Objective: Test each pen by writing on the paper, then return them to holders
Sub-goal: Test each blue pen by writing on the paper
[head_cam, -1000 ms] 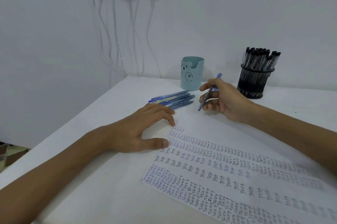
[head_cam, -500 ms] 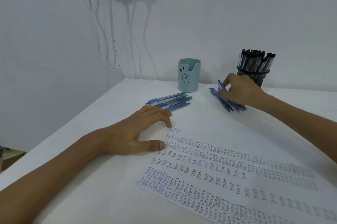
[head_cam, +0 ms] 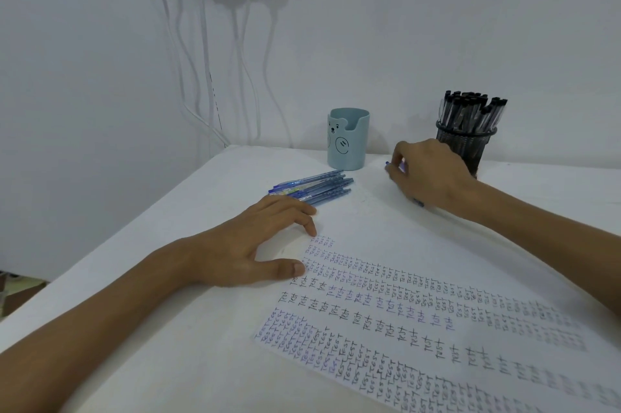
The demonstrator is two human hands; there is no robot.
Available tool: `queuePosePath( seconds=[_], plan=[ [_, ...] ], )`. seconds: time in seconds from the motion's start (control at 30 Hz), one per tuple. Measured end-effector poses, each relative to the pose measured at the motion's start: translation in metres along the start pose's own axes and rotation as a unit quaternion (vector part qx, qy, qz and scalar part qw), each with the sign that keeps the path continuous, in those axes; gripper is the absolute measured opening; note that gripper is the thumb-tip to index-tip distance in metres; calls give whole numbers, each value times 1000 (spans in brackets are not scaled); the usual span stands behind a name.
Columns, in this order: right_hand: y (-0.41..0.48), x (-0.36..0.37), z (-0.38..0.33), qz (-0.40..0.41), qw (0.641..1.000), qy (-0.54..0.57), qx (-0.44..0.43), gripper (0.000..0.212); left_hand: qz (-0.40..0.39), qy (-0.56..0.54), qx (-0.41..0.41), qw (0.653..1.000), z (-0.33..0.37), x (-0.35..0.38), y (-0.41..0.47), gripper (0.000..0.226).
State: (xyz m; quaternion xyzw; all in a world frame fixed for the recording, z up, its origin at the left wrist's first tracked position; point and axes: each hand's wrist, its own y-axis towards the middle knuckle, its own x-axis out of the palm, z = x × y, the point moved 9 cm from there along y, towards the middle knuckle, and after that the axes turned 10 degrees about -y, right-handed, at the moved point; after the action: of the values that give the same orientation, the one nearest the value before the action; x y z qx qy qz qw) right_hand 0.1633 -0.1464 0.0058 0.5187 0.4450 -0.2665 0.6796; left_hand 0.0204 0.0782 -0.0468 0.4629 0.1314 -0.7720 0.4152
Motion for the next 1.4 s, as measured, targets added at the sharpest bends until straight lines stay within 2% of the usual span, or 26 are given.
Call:
queuePosePath(
  seconds=[0.1, 0.23, 0.43, 0.57, 0.63, 0.73, 0.87, 0.93, 1.03, 1.1, 1.2, 1.33, 1.4],
  plan=[
    [-11, -1, -42, 0, 990, 52, -132, 13, 1, 0, 1, 1000, 1, 0, 0, 42],
    [-29, 8, -86, -7, 961, 67, -267, 29, -2, 5, -1, 1000, 2, 0, 1, 43],
    [-31, 8, -93, -11, 951, 87, -297, 23, 5, 12, -8, 1000, 2, -2, 0, 43],
    [-33, 9, -94, -30, 945, 64, -321, 33, 10, 12, -27, 1000, 0, -3, 0, 45],
    [-34, 11, -97, -34, 939, 48, -338, 32, 9, 10, -32, 999, 0, -2, -1, 45],
    [-30, 5, -94, -21, 945, 59, -320, 19, 8, 4, -38, 999, 0, -2, -1, 45],
    [-26, -4, -82, -19, 960, 79, -267, 12, 5, -4, -43, 999, 0, -2, -2, 45],
    [-28, -8, -78, 5, 962, 84, -261, 19, 3, -3, -42, 999, 0, -2, -2, 45],
    [-26, -7, -71, -12, 973, 108, -206, 57, 1, -6, -43, 999, 0, -1, -1, 46],
    [-26, -8, -70, -15, 978, 121, -171, 73, 0, -7, -43, 999, 0, -1, -1, 46],
    [-27, -5, -71, -8, 981, 125, -149, 70, 4, -5, -36, 999, 1, -1, -1, 45],
    [-28, -5, -69, -22, 966, 224, -129, 65, 3, -3, -38, 999, 1, -2, -2, 45],
    [-28, -7, -69, -17, 956, 266, -122, 56, 4, 5, -30, 1000, 2, -2, -2, 44]
  ],
)
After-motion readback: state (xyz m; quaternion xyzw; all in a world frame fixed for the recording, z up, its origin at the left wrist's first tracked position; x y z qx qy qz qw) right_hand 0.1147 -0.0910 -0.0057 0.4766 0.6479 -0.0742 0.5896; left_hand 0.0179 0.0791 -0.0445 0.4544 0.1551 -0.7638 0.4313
